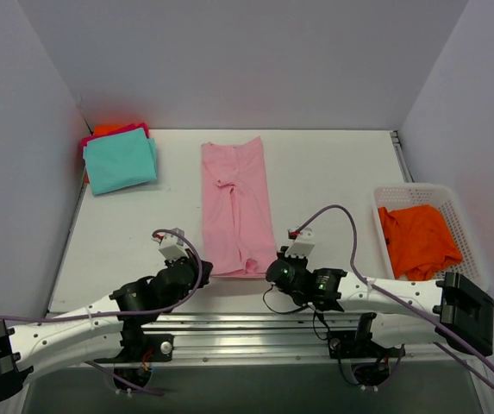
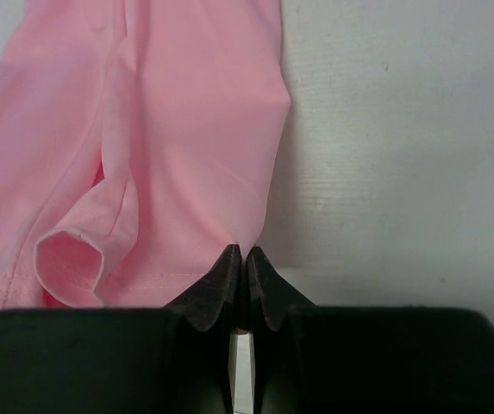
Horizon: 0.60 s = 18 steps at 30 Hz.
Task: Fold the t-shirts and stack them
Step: Grab the bottom of the folded rectangular tshirt with both arms, then fold the folded rectangular tshirt in 1/3 of the way
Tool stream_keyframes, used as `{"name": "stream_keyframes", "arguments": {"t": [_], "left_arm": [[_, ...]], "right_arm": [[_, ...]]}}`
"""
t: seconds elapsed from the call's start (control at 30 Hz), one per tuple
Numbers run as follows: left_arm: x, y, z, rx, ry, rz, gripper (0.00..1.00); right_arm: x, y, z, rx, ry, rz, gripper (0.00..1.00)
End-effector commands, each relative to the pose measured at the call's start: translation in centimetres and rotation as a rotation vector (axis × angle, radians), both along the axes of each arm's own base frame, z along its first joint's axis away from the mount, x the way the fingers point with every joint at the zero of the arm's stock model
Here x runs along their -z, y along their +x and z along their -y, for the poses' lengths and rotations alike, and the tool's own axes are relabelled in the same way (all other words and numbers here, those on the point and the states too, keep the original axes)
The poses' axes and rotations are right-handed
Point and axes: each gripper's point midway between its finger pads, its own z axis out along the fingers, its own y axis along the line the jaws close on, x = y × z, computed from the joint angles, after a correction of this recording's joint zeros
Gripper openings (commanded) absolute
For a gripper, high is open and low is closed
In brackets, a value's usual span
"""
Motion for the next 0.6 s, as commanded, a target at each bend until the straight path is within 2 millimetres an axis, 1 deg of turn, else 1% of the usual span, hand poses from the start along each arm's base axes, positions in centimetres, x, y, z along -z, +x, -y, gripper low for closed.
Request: {"name": "stream_keyframes", "arguments": {"t": [0.0, 0.03, 0.07, 0.13, 0.17, 0.2, 0.23, 0.27, 0.3, 0.33, 0.37, 0.4, 0.43, 0.47, 0.53, 0.57], "left_arm": [[-1.0, 0.5, -1.0, 0.009, 0.072, 0.002, 0.02], [-1.3, 0.8, -1.0, 0.005, 0.069, 0.006, 0.02], [-1.6, 1.3, -1.1, -0.002, 0.061, 0.007, 0.02], [-2.4, 2.1, -1.0, 0.0, 0.059, 0.022, 0.02], [-2.8, 2.8, -1.4, -0.015, 0.065, 0.031, 0.02], [-3.0, 3.0, -1.2, -0.004, 0.066, 0.028, 0.02], [-3.6, 3.5, -1.0, -0.004, 0.066, 0.035, 0.02], [-3.9, 4.0, -1.0, -0.006, 0.069, 0.04, 0.02], [-3.9, 4.6, -1.3, -0.012, 0.082, 0.038, 0.02], [-4.5, 5.4, -1.0, -0.014, 0.082, 0.041, 0.02], [-4.5, 5.9, -1.1, -0.017, 0.083, 0.036, 0.02], [-4.7, 6.8, -1.6, -0.036, 0.081, 0.037, 0.02], [-4.8, 7.4, -0.8, -0.009, 0.058, 0.038, 0.02], [-5.1, 7.9, -0.6, -0.005, 0.046, 0.045, 0.02], [-5.1, 9.2, -0.6, -0.003, 0.037, 0.041, 0.02], [-5.6, 9.8, -0.4, -0.005, 0.032, 0.051, 0.02]], "right_arm": [[-3.0, 1.9, 1.2, 0.029, -0.081, 0.074, 0.0], [-3.6, 2.2, 1.1, 0.022, -0.095, 0.089, 0.0], [-4.5, 3.0, 1.0, 0.04, -0.092, 0.102, 0.0], [-5.3, 3.8, 0.9, 0.039, -0.103, 0.118, 0.0], [-6.0, 4.6, 0.7, 0.051, -0.096, 0.127, 0.0], [-6.3, 4.8, 0.6, 0.051, -0.097, 0.132, 0.0], [-6.7, 5.2, 0.5, 0.047, -0.105, 0.142, 0.0], [-6.9, 5.5, 0.2, 0.047, -0.107, 0.146, 0.0], [-7.6, 6.2, 0.2, 0.062, -0.104, 0.158, 0.0], [-7.8, 6.6, 0.1, 0.066, -0.107, 0.164, 0.0], [-7.7, 7.1, -0.2, 0.064, -0.12, 0.165, 0.0], [-8.1, 7.6, -0.5, 0.066, -0.113, 0.169, 0.0], [-8.1, 8.2, -0.3, 0.078, -0.113, 0.166, 0.0], [-7.8, 8.7, -0.6, 0.075, -0.118, 0.161, 0.0], [-7.6, 9.7, -0.6, 0.084, -0.12, 0.147, 0.0], [-7.7, 10.4, -1.1, 0.089, -0.1, 0.155, 0.0]]}}
